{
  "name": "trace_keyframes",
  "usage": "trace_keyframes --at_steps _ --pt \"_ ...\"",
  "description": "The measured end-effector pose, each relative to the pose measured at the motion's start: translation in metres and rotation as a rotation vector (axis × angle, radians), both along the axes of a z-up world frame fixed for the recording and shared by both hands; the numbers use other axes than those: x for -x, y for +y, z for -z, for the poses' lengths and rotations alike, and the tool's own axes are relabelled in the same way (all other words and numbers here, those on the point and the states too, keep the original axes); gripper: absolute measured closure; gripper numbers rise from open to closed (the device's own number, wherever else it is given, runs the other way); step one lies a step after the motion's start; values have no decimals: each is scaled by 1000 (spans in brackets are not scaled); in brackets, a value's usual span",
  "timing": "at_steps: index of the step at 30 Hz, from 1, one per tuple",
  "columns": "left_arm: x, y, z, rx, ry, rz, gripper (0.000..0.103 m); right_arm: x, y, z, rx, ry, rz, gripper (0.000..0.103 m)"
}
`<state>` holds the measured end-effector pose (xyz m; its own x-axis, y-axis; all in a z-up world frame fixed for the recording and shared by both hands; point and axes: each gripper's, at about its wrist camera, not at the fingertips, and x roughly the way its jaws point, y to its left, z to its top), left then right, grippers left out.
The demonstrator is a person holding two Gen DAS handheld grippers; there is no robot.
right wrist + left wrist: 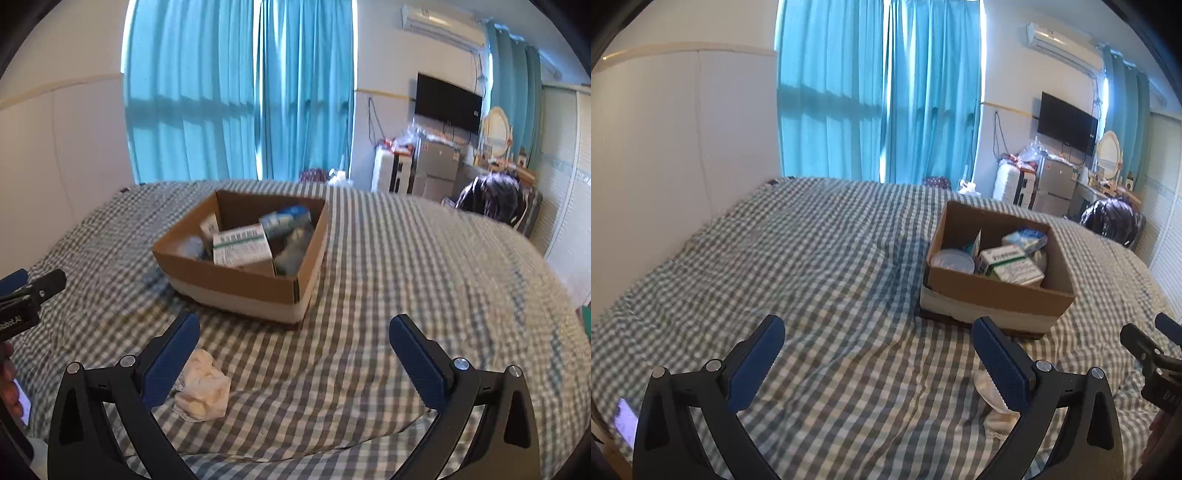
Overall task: Organize objects
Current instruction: 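Lift both tools out of the box toward the white lace cloth, then grasp the white lace cloth with the right tool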
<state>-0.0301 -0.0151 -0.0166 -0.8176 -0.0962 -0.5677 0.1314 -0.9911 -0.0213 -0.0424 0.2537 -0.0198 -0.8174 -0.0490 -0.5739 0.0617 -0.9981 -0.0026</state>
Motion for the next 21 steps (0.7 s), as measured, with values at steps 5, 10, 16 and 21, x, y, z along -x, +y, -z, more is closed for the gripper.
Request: trace_keyframes --at_steps 5,10,16,21 --pt "17 10 47 63 -76 29 0 19 -9 36 31 -74 -34 0" --pt "33 14 89 113 -201 73 0 34 -27 71 33 -157 -72 0" --pt "39 23 110 190 -288 102 0 41 -34 88 48 -214 -98 0" --pt "35 21 109 180 -293 101 0 42 -41 97 45 -259 -129 4"
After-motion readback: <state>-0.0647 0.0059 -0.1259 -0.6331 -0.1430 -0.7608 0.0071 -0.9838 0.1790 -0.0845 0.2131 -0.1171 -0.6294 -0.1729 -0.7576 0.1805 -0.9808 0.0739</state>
